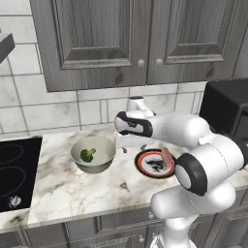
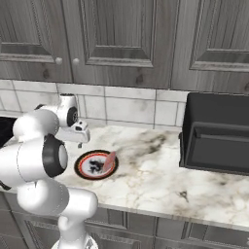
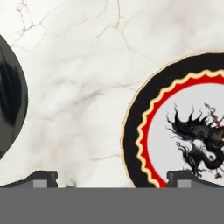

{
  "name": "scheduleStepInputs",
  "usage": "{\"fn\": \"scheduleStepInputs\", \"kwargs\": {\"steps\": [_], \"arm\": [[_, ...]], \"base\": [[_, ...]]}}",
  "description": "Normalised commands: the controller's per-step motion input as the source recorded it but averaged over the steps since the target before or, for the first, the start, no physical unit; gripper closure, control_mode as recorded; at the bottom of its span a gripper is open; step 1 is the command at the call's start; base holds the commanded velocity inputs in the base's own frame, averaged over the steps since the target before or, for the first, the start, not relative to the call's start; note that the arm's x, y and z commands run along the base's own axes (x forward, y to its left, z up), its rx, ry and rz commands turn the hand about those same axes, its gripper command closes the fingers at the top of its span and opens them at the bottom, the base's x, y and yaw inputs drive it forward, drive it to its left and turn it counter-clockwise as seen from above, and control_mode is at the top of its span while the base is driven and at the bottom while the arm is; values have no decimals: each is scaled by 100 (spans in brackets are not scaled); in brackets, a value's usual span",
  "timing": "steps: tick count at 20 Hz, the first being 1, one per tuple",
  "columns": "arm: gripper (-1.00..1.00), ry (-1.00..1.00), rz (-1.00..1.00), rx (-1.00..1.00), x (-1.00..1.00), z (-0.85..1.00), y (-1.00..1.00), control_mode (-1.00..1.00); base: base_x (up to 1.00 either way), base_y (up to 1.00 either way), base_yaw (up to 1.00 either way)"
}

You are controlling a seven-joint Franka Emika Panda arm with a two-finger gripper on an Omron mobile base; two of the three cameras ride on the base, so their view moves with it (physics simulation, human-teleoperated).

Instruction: Place the steak on the plate and place the broccoli on the same plate.

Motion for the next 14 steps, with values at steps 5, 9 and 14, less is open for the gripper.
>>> {"fn": "scheduleStepInputs", "kwargs": {"steps": [5,9,14], "arm": [[-100,0,4,0,0,22,68,-100],[-100,0,5,0,0,16,68,-100],[-100,0,3,0,0,6,69,-100]], "base": [[0,0,0],[0,0,0],[0,0,0]]}}
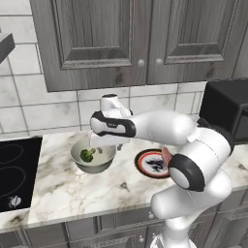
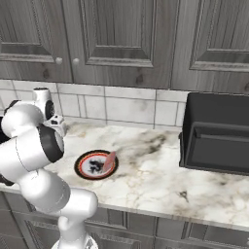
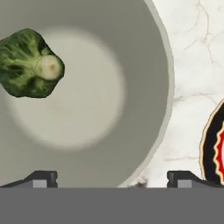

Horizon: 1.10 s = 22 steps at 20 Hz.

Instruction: Place the steak on the plate and place the broccoli on the same plate.

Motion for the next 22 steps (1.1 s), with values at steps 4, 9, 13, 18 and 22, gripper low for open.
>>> {"fn": "scheduleStepInputs", "kwargs": {"steps": [4,9,13,18,22], "arm": [[-100,0,1,0,0,1,62,-100],[-100,-1,1,0,6,0,47,-100],[-100,-3,0,0,28,0,8,-100],[-100,-5,2,0,35,0,1,-100],[-100,-5,4,0,21,-2,0,-100]], "base": [[0,0,0],[0,0,0],[0,0,0],[0,0,0],[0,0,0]]}}
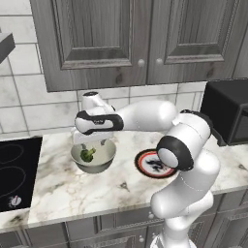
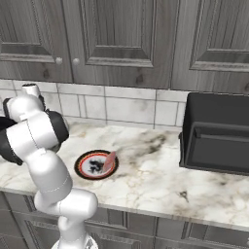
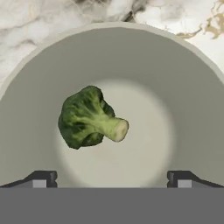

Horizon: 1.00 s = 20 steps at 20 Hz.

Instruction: Place the steak on the plate and place the broccoli on the same plate.

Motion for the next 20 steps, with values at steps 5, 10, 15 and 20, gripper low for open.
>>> {"fn": "scheduleStepInputs", "kwargs": {"steps": [5,10,15,20], "arm": [[-100,-5,4,0,7,-15,8,-100],[-100,-6,3,0,2,-21,3,-100],[-100,-6,3,0,3,-22,0,-100],[-100,-6,3,0,8,-16,0,-100]], "base": [[0,0,0],[0,0,0],[0,0,0],[0,0,0]]}}
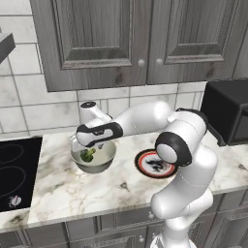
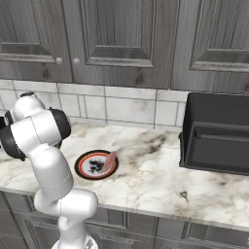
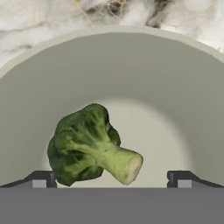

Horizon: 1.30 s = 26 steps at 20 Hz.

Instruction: Place the steak on the plate and place the broccoli on the same plate.

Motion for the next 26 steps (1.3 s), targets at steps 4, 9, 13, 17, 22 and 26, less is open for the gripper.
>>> {"fn": "scheduleStepInputs", "kwargs": {"steps": [4,9,13,17,22,26], "arm": [[-100,-5,2,0,17,-5,0,-100],[-100,-3,2,0,15,-4,0,-100],[-100,-2,3,0,8,-7,1,-100],[-100,0,3,0,0,-1,6,-100],[-100,0,2,0,0,0,1,-100],[-100,0,0,0,-2,0,0,-100]], "base": [[0,0,0],[0,0,0],[0,0,0],[0,0,0],[0,0,0],[0,0,0]]}}
